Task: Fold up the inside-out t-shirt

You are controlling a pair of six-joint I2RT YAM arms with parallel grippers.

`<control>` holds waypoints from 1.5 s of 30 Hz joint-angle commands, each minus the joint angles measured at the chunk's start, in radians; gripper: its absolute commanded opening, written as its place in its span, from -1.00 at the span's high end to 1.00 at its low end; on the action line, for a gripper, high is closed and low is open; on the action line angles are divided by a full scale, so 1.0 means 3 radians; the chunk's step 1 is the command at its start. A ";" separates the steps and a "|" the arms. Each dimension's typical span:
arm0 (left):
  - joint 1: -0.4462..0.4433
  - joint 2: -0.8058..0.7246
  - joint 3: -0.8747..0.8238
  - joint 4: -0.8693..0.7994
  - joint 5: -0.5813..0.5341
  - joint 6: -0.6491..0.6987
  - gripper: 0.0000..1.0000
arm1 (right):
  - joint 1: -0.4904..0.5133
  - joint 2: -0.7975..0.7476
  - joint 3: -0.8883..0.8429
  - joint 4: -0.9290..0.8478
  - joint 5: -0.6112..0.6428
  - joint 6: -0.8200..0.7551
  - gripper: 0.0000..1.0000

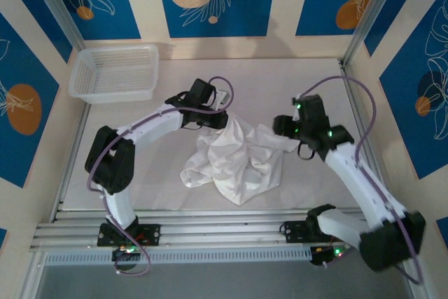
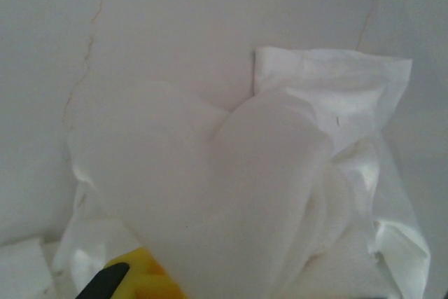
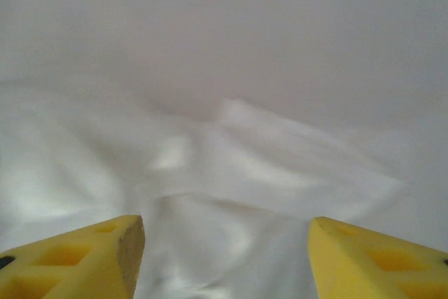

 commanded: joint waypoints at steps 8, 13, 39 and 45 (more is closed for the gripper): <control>0.0070 -0.0251 -0.0104 0.0219 -0.0183 -0.0096 -0.20 | 0.2512 0.1157 -0.0175 0.0322 0.1044 0.0490 -0.70; 0.0093 -0.0760 -0.0530 0.0221 -0.0396 -0.0136 -0.73 | 0.2670 0.2249 0.0376 -0.0012 0.1124 0.0264 -0.67; -0.0974 -0.1357 -0.1787 0.1437 0.0124 0.0486 -0.98 | 0.0375 -0.0844 -0.0921 0.0421 -0.1867 -0.0021 1.00; -0.0982 -0.0835 -0.1563 0.1863 -0.0259 0.0179 -0.78 | 0.0421 -0.0744 -0.0880 0.0526 -0.1998 0.0123 1.00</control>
